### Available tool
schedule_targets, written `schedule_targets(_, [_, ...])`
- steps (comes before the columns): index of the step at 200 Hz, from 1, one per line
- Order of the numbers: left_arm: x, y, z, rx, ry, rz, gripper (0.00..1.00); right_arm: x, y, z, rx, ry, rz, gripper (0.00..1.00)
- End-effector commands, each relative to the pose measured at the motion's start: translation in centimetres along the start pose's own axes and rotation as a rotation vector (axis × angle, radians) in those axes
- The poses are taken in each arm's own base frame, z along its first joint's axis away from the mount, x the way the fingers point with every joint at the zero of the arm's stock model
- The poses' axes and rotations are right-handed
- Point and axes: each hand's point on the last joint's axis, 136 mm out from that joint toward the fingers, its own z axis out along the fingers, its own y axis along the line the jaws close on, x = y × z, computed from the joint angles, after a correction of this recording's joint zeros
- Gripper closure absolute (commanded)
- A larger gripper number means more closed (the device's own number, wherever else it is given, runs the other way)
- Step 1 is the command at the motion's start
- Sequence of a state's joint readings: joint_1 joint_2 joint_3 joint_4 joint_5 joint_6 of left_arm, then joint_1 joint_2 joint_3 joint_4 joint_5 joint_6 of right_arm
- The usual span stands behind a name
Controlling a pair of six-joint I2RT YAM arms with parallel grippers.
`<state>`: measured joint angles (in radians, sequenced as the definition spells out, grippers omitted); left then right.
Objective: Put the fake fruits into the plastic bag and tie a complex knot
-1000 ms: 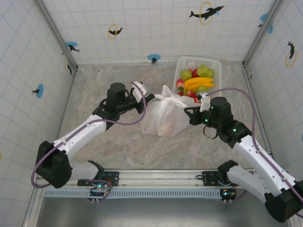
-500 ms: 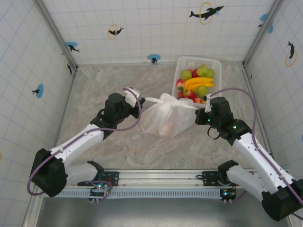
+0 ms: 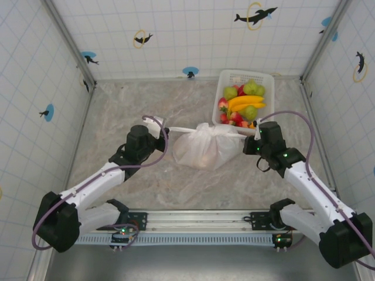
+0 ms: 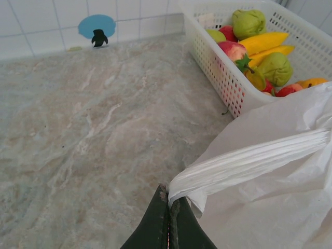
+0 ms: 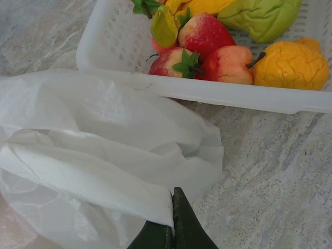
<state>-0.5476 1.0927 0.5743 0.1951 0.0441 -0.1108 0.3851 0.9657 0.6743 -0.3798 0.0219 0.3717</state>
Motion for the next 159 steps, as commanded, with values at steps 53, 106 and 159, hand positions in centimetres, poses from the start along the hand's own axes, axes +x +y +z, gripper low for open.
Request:
schedule_targets(53, [-1.2, 5.4, -0.7, -0.225, -0.049, -0.098, 1.00, 1.5, -5.2, 0.2, 0.197, 0.019, 0.050, 1.00])
schedule_targets(106, [-2.7, 3.7, -0.7, -0.128, -0.090, -0.084, 1.00, 0.8, -3.1, 0.3, 0.081, 0.008, 0.045, 1.00])
schedule_targets(159, [-4.8, 2.6, -1.8, -0.079, -0.136, -0.024, 1.00, -1.3, -1.2, -1.1, -0.036, -0.064, 0.038, 1.00])
